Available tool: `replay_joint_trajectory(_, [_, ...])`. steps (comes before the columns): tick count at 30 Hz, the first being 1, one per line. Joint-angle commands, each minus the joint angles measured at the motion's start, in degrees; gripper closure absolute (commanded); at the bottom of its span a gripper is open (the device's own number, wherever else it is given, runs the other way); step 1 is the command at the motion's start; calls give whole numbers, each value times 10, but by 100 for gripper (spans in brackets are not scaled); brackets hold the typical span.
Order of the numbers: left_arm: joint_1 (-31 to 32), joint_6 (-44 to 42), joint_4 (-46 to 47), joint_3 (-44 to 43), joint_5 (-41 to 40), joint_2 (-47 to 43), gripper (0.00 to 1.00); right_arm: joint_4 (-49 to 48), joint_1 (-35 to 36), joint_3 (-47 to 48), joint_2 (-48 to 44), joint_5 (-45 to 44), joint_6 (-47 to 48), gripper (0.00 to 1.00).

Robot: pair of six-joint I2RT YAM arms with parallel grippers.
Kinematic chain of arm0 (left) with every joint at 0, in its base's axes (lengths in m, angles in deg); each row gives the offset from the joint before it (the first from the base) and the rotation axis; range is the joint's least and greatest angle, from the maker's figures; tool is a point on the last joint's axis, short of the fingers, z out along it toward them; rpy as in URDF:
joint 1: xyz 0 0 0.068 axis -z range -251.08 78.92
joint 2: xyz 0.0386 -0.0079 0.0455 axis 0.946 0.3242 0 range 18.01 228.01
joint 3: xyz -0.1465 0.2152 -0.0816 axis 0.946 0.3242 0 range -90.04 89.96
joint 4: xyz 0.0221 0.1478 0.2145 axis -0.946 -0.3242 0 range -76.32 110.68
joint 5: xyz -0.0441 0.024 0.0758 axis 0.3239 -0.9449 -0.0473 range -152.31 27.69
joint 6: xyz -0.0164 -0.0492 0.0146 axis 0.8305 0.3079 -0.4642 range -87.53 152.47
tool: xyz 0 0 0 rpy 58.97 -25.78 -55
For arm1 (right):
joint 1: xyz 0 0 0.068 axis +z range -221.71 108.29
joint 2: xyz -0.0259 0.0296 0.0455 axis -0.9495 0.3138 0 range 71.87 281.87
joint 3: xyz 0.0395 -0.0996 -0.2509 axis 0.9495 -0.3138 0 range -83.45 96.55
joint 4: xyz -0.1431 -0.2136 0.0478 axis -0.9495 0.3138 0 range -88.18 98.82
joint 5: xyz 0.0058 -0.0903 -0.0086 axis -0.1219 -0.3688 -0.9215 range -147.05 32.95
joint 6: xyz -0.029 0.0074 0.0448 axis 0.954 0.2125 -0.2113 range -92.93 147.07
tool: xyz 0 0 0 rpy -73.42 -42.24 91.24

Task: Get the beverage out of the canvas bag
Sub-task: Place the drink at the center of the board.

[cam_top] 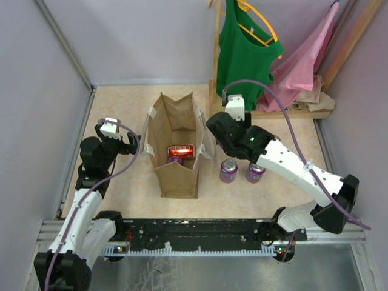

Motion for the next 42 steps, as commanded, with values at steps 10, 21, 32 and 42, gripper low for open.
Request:
replay_joint_trajectory(10, [7, -1, -1, -7, 6, -18, 0, -209, -8, -85, 6, 113, -4, 100])
replay_joint_trajectory(21, [7, -5, -5, -7, 1, -21, 0, -266, -8, -135, 65, 127, 3, 100])
replay_joint_trajectory(32, [10, -7, -4, -3, 0, -15, 0, -315, -9, -193, 94, 157, -8, 100])
replay_joint_trajectory(42, [15, -11, -4, -5, -11, -14, 0, -324, -12, -215, 127, 166, -33, 78])
